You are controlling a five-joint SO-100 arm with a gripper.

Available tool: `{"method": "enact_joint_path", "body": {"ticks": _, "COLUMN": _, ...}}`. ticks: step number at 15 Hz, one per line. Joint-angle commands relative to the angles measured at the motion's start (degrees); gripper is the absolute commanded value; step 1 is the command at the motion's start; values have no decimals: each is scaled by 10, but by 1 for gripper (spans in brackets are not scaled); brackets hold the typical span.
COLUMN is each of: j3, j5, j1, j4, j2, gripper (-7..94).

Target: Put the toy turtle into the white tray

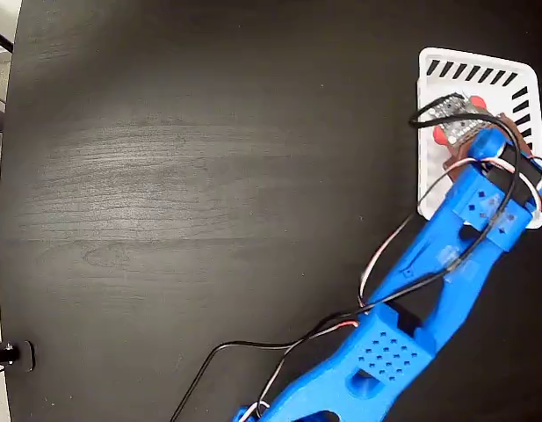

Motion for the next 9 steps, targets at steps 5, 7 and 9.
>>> {"method": "enact_joint_path", "body": {"ticks": 5, "j3": -45, "j5": -2, "j1": 5, "j4": 2, "j2": 37, "gripper": 46}}
{"method": "enact_joint_path", "body": {"ticks": 7, "j3": -36, "j5": -8, "j1": 3, "j4": 2, "j2": 38, "gripper": 62}}
{"method": "enact_joint_path", "body": {"ticks": 9, "j3": -31, "j5": -9, "j1": 2, "j4": 3, "j2": 42, "gripper": 62}}
